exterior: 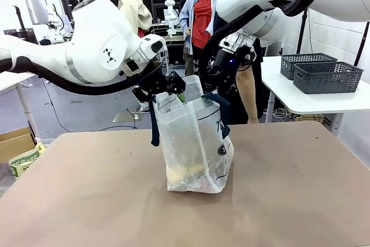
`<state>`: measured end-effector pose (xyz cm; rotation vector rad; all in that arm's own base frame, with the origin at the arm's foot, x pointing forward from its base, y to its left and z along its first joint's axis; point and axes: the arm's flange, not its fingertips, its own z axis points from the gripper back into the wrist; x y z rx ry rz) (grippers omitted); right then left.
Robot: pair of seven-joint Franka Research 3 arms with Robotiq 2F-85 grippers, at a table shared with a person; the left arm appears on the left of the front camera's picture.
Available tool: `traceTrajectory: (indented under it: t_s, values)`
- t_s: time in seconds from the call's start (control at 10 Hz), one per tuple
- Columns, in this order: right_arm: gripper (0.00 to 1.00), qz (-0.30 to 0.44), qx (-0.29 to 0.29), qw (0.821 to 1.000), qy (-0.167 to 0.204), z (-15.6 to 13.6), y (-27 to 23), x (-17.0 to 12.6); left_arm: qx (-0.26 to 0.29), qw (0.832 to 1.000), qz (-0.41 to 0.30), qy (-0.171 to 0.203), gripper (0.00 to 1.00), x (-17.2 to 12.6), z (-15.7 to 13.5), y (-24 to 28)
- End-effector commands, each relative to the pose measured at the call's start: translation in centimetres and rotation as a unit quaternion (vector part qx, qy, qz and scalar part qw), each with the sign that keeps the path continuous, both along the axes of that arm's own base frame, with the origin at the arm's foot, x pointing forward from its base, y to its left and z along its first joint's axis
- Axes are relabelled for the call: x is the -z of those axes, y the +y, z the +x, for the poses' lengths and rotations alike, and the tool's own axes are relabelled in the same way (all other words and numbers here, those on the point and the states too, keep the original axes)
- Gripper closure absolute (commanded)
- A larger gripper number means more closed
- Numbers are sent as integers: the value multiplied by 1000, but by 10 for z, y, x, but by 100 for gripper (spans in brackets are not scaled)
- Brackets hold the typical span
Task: Transfer purchased items from the store into the shopping bag.
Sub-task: Move the Reusable shopping bag to the right side of the table.
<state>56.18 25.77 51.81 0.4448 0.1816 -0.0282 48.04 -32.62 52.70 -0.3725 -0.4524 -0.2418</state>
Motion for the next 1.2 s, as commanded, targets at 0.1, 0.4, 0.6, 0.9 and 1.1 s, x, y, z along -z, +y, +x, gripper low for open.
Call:
traceTrajectory:
  t_s: [0.1, 0.4, 0.6, 0.9, 1.1]
  values:
    - [100, -13, 13, 1000, -8, 2, 5, 3, 25, 1000, -12, -14, 0, -7, 2, -10]
    - [100, -10, 26, 999, -32, 9, 3, 8, 64, 997, -40, -11, 0, -8, 1, -19]
    - [100, 0, 36, 998, -53, 15, 4, 13, 98, 993, -69, 1, 0, 2, 3, -26]
    - [100, -13, 28, 997, -67, 19, 7, 15, 112, 988, -105, 4, 0, 10, 5, -26]
    - [100, -21, 19, 997, -71, 21, 8, 18, 114, 986, -124, -8, 0, 8, 6, -24]
